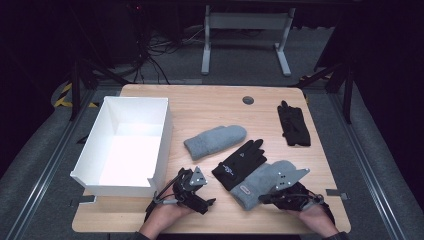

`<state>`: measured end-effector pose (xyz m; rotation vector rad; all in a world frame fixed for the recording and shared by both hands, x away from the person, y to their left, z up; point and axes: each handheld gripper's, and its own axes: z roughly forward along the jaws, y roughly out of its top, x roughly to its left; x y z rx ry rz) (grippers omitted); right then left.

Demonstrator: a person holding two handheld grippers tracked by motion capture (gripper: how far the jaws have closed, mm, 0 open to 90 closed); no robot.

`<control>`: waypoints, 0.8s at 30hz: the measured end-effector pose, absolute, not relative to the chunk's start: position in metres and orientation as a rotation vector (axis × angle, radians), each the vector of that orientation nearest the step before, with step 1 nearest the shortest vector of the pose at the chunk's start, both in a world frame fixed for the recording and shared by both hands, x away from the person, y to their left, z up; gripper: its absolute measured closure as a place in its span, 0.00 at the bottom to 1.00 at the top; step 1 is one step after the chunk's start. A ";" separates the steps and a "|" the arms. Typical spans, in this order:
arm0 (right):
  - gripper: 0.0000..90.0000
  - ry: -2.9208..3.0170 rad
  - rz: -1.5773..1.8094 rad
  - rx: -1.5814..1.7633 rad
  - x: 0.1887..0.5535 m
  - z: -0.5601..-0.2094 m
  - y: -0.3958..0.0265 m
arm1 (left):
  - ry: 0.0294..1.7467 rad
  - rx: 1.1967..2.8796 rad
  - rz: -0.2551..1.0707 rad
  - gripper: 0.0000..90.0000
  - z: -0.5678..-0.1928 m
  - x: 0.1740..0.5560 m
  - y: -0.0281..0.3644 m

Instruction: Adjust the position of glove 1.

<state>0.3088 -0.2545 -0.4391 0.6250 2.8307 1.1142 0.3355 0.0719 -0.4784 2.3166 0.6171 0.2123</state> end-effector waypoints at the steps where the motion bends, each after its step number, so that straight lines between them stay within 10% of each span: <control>1: 1.00 2.831 1.114 0.625 0.309 -0.439 -0.255 | 0.618 2.314 0.214 0.00 -0.479 0.335 0.072; 24: 1.00 2.713 1.031 0.810 0.355 -0.443 -0.281 | 0.618 2.314 0.213 0.00 -0.479 0.335 0.072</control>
